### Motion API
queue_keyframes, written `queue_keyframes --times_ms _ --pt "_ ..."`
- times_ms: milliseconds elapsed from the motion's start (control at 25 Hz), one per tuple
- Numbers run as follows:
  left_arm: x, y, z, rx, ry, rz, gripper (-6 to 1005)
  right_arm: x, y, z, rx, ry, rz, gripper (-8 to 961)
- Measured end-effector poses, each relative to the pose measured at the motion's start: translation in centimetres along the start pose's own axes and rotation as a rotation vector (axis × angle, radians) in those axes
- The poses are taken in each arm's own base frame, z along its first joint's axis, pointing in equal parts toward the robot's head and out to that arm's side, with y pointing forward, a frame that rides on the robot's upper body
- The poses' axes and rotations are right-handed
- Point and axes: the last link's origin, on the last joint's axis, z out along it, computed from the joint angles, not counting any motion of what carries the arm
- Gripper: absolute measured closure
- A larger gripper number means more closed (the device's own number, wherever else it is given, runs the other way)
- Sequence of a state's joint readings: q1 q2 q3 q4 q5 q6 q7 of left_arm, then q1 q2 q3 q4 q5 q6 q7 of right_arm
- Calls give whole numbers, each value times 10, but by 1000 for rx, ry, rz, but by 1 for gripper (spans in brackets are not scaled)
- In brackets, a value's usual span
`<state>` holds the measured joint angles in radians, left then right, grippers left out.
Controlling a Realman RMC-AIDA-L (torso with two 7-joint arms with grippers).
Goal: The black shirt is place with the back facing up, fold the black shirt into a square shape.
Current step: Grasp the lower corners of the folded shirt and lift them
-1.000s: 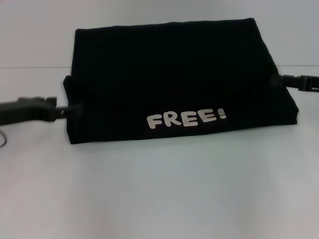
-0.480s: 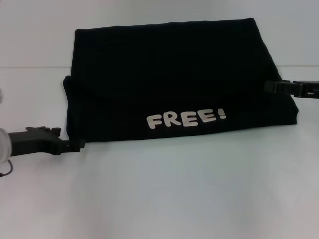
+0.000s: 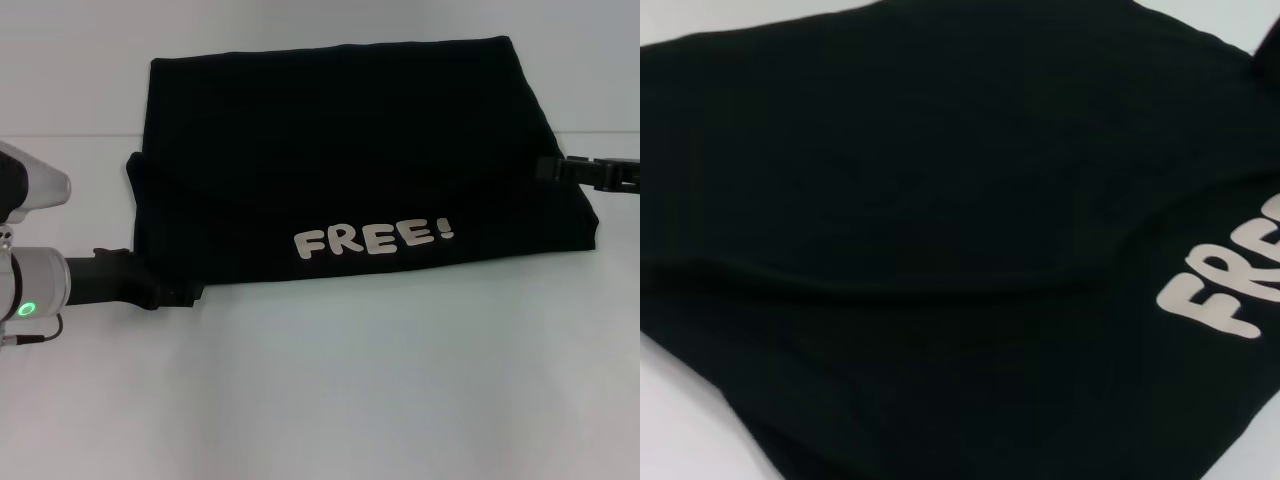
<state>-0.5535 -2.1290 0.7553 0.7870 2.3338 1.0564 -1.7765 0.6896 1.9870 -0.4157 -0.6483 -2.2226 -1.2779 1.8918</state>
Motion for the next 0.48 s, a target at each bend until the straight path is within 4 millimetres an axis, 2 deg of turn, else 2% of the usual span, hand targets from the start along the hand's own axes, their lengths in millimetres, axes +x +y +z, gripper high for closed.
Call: queue_keyframes --times_ms 440,480 --pt "0 -2 -3 -2 -15 7 101 0 -3 -2 12 -2 -2 283" --pt "0 -2 -3 -2 -14 6 184 0 -3 -3 13 -2 -3 284"
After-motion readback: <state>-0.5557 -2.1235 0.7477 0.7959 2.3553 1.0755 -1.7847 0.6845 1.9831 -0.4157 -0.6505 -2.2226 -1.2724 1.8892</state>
